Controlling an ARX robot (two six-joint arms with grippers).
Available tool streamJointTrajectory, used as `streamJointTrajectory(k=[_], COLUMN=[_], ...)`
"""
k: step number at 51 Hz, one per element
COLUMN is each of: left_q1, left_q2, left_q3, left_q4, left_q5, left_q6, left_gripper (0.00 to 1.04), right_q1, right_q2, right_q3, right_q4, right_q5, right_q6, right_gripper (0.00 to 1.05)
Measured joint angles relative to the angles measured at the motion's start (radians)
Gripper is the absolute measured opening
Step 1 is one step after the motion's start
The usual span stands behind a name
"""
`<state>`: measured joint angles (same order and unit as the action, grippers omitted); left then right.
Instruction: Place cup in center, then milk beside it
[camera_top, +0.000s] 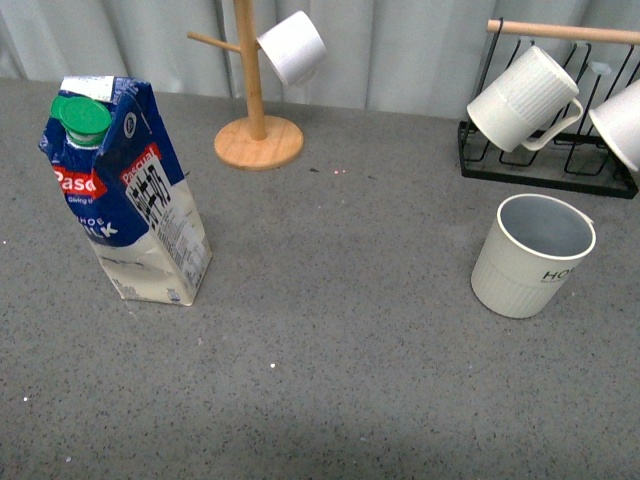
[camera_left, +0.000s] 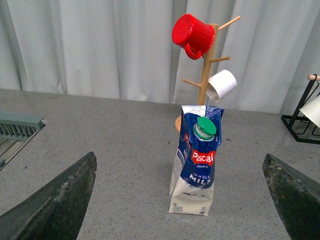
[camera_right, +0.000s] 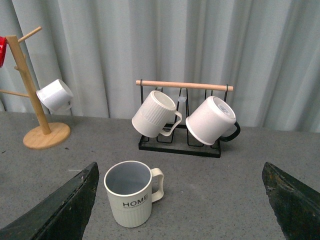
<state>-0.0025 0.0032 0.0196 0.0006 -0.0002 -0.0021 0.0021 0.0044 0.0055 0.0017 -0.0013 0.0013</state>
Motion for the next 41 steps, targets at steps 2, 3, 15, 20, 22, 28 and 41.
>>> streamJointTrajectory(k=[2, 3, 15, 20, 22, 28, 41], left_q1=[0.000, 0.000, 0.000, 0.000, 0.000, 0.000, 0.000], left_q2=[0.000, 0.000, 0.000, 0.000, 0.000, 0.000, 0.000], left_q3=[0.000, 0.000, 0.000, 0.000, 0.000, 0.000, 0.000], left_q4=[0.000, 0.000, 0.000, 0.000, 0.000, 0.000, 0.000], left_q5=[0.000, 0.000, 0.000, 0.000, 0.000, 0.000, 0.000], left_q6=[0.000, 0.000, 0.000, 0.000, 0.000, 0.000, 0.000], left_gripper=[0.98, 0.98, 0.98, 0.98, 0.98, 0.98, 0.98], right_q1=[0.000, 0.000, 0.000, 0.000, 0.000, 0.000, 0.000], right_q2=[0.000, 0.000, 0.000, 0.000, 0.000, 0.000, 0.000], right_q3=[0.000, 0.000, 0.000, 0.000, 0.000, 0.000, 0.000], right_q4=[0.000, 0.000, 0.000, 0.000, 0.000, 0.000, 0.000], right_q5=[0.000, 0.000, 0.000, 0.000, 0.000, 0.000, 0.000], right_q6=[0.000, 0.000, 0.000, 0.000, 0.000, 0.000, 0.000], right_gripper=[0.95, 0.95, 0.95, 0.95, 0.95, 0.95, 0.95])
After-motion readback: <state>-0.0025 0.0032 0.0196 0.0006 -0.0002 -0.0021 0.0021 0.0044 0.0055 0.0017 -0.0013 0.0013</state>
